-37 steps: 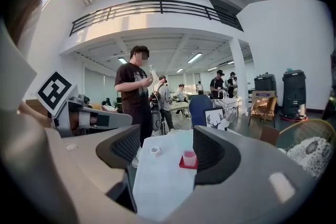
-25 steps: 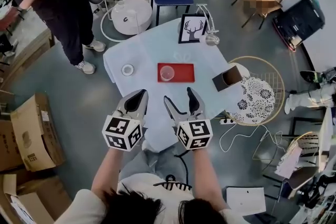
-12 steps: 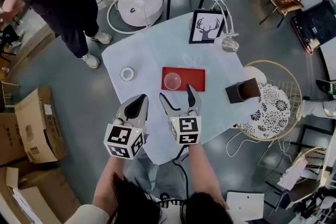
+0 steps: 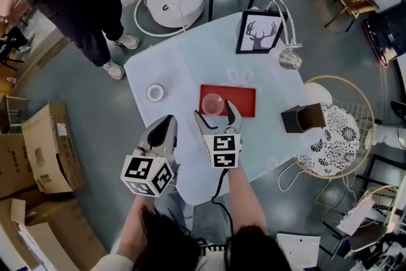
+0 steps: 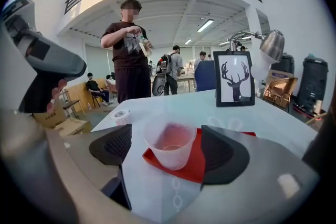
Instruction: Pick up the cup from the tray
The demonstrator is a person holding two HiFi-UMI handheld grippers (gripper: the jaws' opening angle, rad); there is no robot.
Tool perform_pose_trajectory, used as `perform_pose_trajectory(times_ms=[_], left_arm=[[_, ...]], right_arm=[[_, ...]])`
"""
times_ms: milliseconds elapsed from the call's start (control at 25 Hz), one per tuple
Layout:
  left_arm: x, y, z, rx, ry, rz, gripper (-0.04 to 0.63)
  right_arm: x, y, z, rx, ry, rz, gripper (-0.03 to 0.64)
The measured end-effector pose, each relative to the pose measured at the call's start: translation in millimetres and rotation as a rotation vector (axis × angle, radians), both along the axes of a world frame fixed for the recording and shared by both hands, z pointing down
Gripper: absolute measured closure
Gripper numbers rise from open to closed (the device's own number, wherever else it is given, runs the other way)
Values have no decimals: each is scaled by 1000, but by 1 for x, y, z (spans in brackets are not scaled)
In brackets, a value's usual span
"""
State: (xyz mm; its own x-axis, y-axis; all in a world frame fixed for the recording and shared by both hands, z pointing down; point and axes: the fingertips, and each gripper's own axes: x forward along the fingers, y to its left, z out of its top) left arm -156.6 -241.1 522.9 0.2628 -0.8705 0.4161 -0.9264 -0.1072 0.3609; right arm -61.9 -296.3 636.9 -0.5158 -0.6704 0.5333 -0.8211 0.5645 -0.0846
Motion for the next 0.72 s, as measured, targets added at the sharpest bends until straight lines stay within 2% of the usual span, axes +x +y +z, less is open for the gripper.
perform_pose_trajectory(times_ms=[80, 120, 160, 280, 560, 720], left_arm=[[0, -2, 3, -4, -20, 2, 595], [0, -1, 5, -10, -30, 8, 595], [1, -1, 6, -15, -35, 12, 595], [0, -1, 9, -22, -36, 12, 595], [-3, 1, 6, -18, -44, 19, 595], [7, -1, 0, -3, -44, 44, 595]], right_arm=[[-1, -2, 0, -1, 18, 3, 189], [0, -3, 0, 4, 35, 7, 216], [1, -4, 1, 8, 52, 8, 269], [2, -6, 4, 13, 79, 9, 272], [0, -6, -11, 33, 41, 18, 278], [11, -6, -22, 54, 42, 40, 279]])
